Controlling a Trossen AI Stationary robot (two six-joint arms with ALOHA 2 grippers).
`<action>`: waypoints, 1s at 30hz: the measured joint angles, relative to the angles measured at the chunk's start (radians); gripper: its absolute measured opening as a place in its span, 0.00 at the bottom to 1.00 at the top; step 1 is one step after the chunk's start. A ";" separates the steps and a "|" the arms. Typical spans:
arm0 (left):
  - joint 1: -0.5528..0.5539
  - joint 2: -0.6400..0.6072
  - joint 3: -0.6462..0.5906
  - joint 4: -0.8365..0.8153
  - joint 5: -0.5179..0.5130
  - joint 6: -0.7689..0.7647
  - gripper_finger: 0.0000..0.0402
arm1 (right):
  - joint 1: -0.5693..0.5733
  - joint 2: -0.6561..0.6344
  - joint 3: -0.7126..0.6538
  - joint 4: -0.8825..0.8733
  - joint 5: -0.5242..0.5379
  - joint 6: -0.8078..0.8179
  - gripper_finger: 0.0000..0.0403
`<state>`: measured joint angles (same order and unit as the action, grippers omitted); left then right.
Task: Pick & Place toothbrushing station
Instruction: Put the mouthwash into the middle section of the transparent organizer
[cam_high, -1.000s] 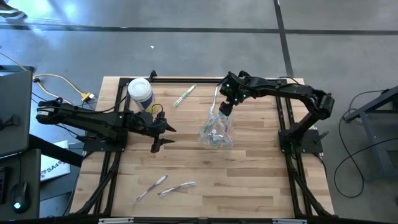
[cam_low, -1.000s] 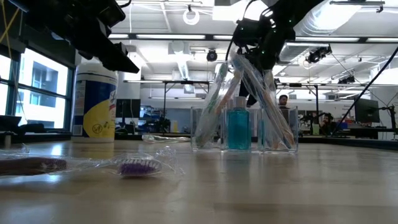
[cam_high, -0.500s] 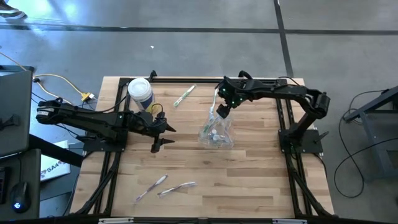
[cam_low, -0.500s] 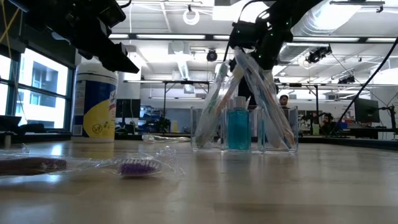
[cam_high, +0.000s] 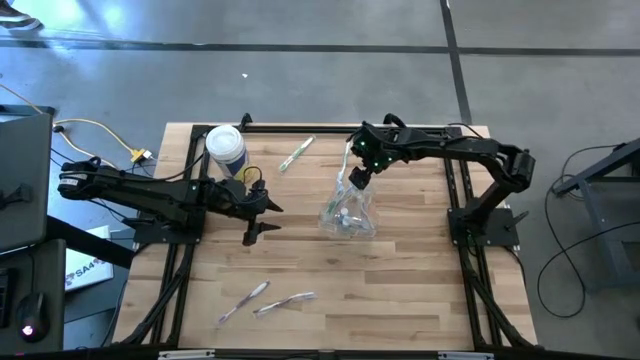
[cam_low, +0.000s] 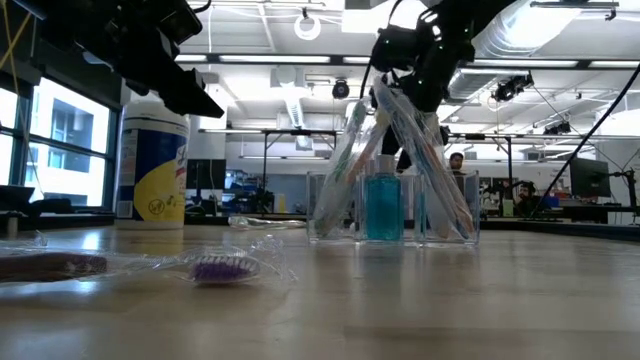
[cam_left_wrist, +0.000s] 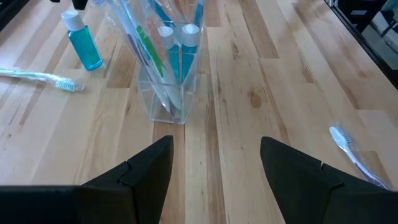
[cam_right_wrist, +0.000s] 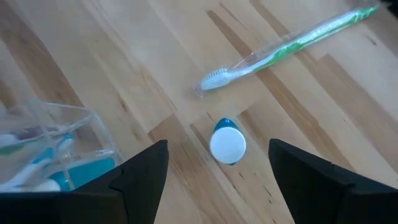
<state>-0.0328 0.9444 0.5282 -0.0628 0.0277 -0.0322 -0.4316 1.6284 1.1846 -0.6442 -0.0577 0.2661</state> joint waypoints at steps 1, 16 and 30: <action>0.000 0.000 0.000 0.000 0.000 0.000 0.60 | 0.000 -0.009 0.000 -0.002 0.000 0.000 0.67; 0.000 0.000 0.000 -0.003 0.002 -0.006 0.60 | -0.050 -0.082 0.010 0.030 0.042 0.384 0.67; 0.000 0.001 0.000 -0.023 0.049 -0.036 0.60 | -0.015 -0.034 0.010 -0.004 0.057 0.385 0.67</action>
<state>-0.0328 0.9451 0.5282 -0.0856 0.0763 -0.0681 -0.4469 1.5945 1.1950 -0.6483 -0.0009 0.6512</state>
